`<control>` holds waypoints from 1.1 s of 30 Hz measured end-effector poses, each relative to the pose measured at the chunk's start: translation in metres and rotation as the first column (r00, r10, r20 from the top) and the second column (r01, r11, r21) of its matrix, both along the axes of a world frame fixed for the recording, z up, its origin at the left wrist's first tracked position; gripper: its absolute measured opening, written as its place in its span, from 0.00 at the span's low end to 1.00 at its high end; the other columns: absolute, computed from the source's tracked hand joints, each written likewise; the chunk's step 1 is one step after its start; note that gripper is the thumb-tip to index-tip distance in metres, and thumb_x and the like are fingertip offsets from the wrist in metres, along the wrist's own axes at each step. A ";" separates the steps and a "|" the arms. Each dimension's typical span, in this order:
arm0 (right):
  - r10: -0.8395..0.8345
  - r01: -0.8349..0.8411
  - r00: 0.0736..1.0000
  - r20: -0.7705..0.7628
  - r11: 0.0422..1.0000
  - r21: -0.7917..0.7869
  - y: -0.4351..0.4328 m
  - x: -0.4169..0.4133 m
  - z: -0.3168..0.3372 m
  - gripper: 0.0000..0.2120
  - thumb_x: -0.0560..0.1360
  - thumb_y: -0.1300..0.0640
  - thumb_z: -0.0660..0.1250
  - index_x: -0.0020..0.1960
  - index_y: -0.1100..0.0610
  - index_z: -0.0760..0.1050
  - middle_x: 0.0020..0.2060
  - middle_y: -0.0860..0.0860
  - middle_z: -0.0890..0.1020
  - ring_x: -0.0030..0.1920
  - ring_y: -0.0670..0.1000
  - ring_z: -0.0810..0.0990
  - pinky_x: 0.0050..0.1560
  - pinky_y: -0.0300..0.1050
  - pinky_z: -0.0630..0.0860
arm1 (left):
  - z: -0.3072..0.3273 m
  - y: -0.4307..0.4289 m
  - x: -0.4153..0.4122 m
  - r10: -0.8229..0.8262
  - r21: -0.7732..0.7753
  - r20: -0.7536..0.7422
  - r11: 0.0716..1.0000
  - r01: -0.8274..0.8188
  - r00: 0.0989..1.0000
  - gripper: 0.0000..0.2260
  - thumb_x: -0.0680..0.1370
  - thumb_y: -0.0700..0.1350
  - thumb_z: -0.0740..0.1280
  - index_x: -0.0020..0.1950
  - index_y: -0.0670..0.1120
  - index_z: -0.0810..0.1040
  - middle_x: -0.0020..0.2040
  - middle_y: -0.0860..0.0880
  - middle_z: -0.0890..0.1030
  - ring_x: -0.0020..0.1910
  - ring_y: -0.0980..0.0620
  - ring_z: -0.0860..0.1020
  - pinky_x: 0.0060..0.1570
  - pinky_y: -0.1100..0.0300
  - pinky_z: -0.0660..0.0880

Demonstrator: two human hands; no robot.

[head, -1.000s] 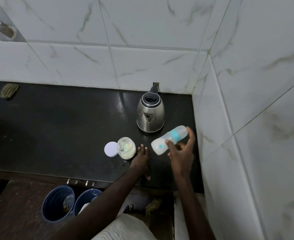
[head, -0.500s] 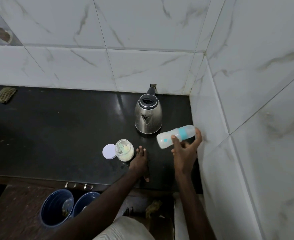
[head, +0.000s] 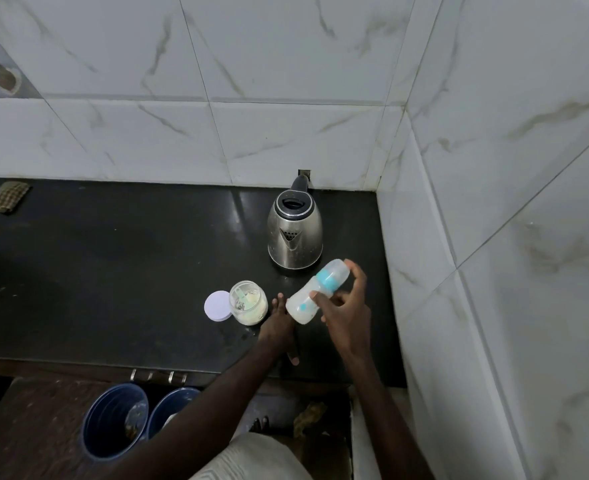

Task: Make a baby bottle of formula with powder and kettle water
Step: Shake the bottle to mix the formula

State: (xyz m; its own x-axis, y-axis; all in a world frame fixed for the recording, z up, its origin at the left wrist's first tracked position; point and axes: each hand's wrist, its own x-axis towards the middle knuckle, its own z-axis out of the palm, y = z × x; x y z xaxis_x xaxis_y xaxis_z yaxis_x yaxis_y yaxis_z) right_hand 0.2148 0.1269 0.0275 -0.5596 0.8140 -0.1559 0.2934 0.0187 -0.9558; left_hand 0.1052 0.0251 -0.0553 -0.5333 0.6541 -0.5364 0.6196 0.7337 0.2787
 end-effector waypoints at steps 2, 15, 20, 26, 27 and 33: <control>-0.076 0.076 0.996 -0.052 0.997 0.006 0.003 0.000 0.006 0.40 0.73 0.49 0.79 0.76 0.35 0.59 0.66 0.52 0.81 0.53 0.53 0.86 0.46 0.51 0.87 | -0.002 0.000 -0.001 0.016 0.009 -0.004 1.000 -0.016 1.000 0.70 0.59 0.49 0.87 0.83 0.40 0.38 0.81 0.34 0.36 0.81 0.35 0.38 0.79 0.48 0.48; -0.265 0.263 0.955 -0.137 0.964 -0.031 0.003 -0.003 0.018 0.40 0.72 0.49 0.80 0.75 0.35 0.60 0.66 0.51 0.81 0.54 0.52 0.86 0.45 0.55 0.87 | -0.006 0.001 -0.001 0.045 -0.021 0.038 0.999 -0.044 0.998 0.67 0.60 0.53 0.85 0.83 0.42 0.40 0.82 0.33 0.42 0.82 0.34 0.45 0.80 0.44 0.54; -0.218 0.215 0.971 -0.100 0.976 -0.040 0.002 -0.002 0.014 0.39 0.72 0.50 0.79 0.74 0.34 0.60 0.65 0.52 0.81 0.54 0.53 0.87 0.44 0.54 0.87 | 0.001 0.001 0.001 0.053 0.001 0.007 0.999 -0.053 0.999 0.70 0.58 0.50 0.86 0.83 0.39 0.39 0.81 0.33 0.36 0.81 0.35 0.39 0.80 0.48 0.50; -0.241 0.234 0.963 -0.123 0.970 -0.066 0.002 0.002 0.014 0.39 0.72 0.52 0.79 0.74 0.35 0.61 0.64 0.52 0.82 0.52 0.51 0.87 0.43 0.52 0.87 | -0.005 0.001 -0.001 0.004 -0.032 -0.035 0.999 -0.005 0.999 0.70 0.58 0.51 0.86 0.83 0.38 0.39 0.82 0.34 0.38 0.82 0.35 0.41 0.80 0.48 0.49; -0.302 0.290 0.940 -0.159 0.953 -0.092 0.004 0.002 0.015 0.39 0.73 0.52 0.79 0.74 0.35 0.61 0.65 0.52 0.81 0.54 0.52 0.87 0.44 0.53 0.87 | -0.006 0.001 -0.001 0.003 -0.033 -0.044 0.999 -0.004 0.999 0.69 0.59 0.51 0.86 0.82 0.36 0.40 0.81 0.33 0.39 0.82 0.35 0.42 0.79 0.48 0.49; -0.073 0.074 0.997 -0.013 0.997 0.033 -0.001 0.003 0.008 0.40 0.71 0.50 0.80 0.74 0.34 0.59 0.65 0.52 0.81 0.54 0.52 0.86 0.48 0.52 0.87 | -0.002 0.001 -0.001 0.012 -0.025 -0.009 1.000 -0.012 1.000 0.70 0.59 0.48 0.86 0.83 0.40 0.37 0.80 0.33 0.35 0.81 0.35 0.38 0.79 0.49 0.47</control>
